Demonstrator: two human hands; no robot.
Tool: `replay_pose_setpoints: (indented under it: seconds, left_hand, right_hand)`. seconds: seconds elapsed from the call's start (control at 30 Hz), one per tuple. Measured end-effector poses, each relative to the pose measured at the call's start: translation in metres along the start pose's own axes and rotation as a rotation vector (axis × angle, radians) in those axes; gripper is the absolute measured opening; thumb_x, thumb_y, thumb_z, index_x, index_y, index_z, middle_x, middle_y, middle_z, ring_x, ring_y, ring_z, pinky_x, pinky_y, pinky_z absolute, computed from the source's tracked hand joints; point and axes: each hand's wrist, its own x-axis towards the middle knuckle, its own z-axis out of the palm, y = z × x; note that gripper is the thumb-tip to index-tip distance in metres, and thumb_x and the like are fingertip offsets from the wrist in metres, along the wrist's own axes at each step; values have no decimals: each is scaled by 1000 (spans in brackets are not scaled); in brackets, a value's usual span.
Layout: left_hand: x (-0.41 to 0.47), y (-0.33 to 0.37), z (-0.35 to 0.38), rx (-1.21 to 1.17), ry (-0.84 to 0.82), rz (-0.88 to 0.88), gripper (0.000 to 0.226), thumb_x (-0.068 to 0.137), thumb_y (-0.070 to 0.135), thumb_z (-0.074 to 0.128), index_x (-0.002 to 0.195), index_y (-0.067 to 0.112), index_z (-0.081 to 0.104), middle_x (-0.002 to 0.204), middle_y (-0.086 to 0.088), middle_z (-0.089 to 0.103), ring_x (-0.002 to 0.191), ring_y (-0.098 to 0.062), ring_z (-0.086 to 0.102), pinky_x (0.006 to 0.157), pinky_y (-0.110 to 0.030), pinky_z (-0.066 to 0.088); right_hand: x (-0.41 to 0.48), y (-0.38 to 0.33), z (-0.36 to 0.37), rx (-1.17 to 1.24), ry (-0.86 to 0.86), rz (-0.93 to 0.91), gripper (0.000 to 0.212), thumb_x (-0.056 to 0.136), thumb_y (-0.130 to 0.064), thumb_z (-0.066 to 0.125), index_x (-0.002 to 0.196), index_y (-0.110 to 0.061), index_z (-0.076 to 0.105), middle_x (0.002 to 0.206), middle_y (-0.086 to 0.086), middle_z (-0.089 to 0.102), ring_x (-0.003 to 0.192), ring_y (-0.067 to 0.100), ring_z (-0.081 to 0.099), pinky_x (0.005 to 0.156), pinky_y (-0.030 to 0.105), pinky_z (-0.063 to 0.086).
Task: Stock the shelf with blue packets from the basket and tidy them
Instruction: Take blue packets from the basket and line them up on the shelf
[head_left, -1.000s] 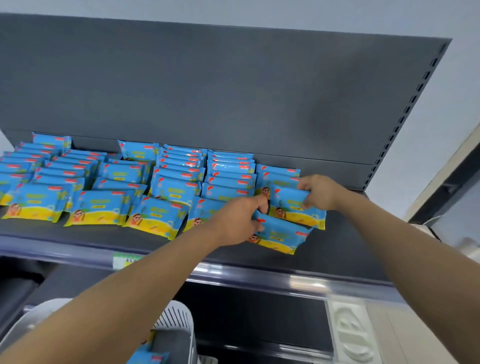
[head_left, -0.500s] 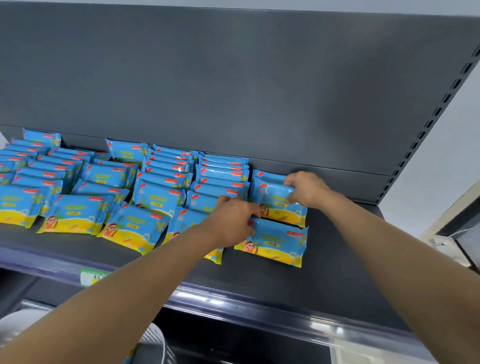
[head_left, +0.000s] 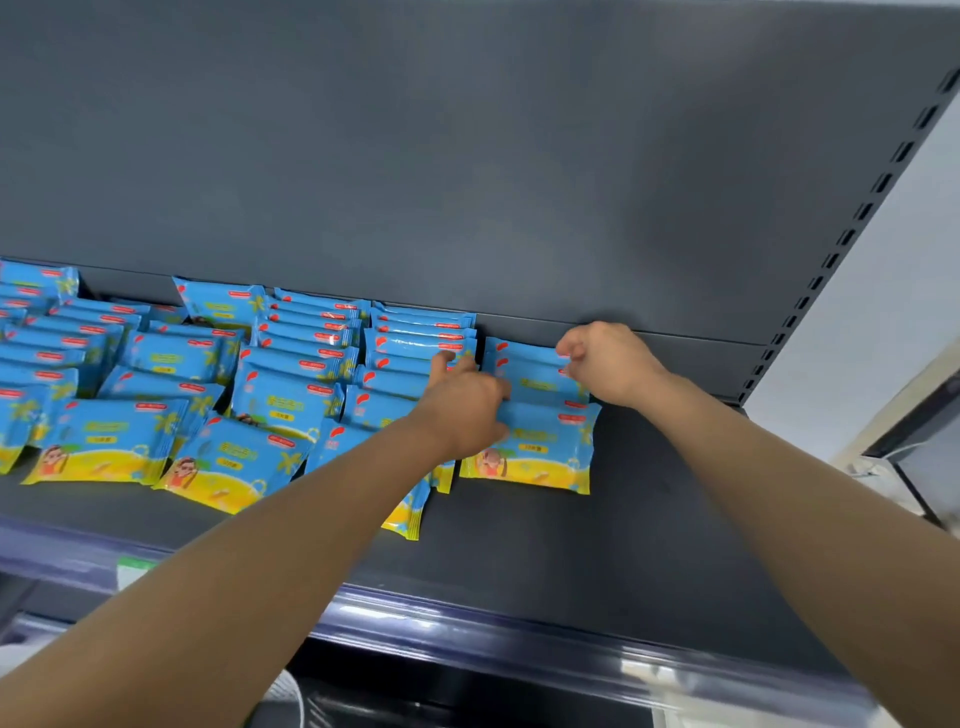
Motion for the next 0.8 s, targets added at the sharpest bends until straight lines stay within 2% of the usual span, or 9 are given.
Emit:
replay_pose_setpoints:
  seconds: [0.13, 0.33, 0.43, 0.53, 0.7, 0.8]
  left_hand:
    - [10, 0, 3, 72, 13, 1, 41, 83, 37, 56, 120, 19, 56, 109, 0, 60, 116, -23, 35, 108, -46, 10]
    - [2, 3, 4, 174, 70, 55, 46, 84, 34, 56, 126, 15, 47, 125, -3, 47, 120, -25, 35, 110, -45, 14]
    - [-13, -2, -6, 198, 184, 57, 46, 88, 32, 51, 130, 16, 42, 128, -3, 43, 124, -24, 33, 112, -44, 12]
    - [-39, -16, -31, 190, 336, 30, 40, 89, 28, 49, 126, 14, 44, 126, -4, 45, 121, -25, 36, 110, -42, 11]
    - [-112, -54, -93, 279, 602, -103, 37, 80, 26, 62, 112, 9, 55, 113, -9, 54, 106, -32, 48, 103, -42, 24]
    - [-160, -72, -129, 326, 712, -155, 42, 73, 28, 69, 108, 7, 57, 112, -11, 56, 103, -33, 51, 96, -39, 22]
  right_hand:
    - [-14, -8, -12, -29, 74, -47, 24, 89, -15, 54, 111, -16, 63, 112, 8, 65, 106, 28, 57, 93, 41, 45]
    - [-30, -28, -25, -101, 118, -112, 30, 92, -21, 51, 121, -17, 57, 118, 6, 62, 110, 25, 55, 96, 38, 41]
    - [-37, -48, -29, -147, 157, -153, 31, 92, -24, 50, 122, -18, 56, 118, 6, 61, 110, 26, 54, 94, 37, 40]
    - [-45, -74, -36, -226, 212, -214, 34, 92, -27, 51, 124, -18, 53, 120, 6, 56, 114, 28, 48, 92, 38, 35]
    - [-68, -146, -53, -305, 331, -376, 41, 91, -32, 53, 127, -15, 48, 128, 4, 50, 119, 28, 42, 94, 39, 33]
    - [-83, -191, -66, -307, 417, -441, 42, 89, -33, 56, 126, -15, 48, 127, 5, 50, 119, 28, 42, 92, 39, 32]
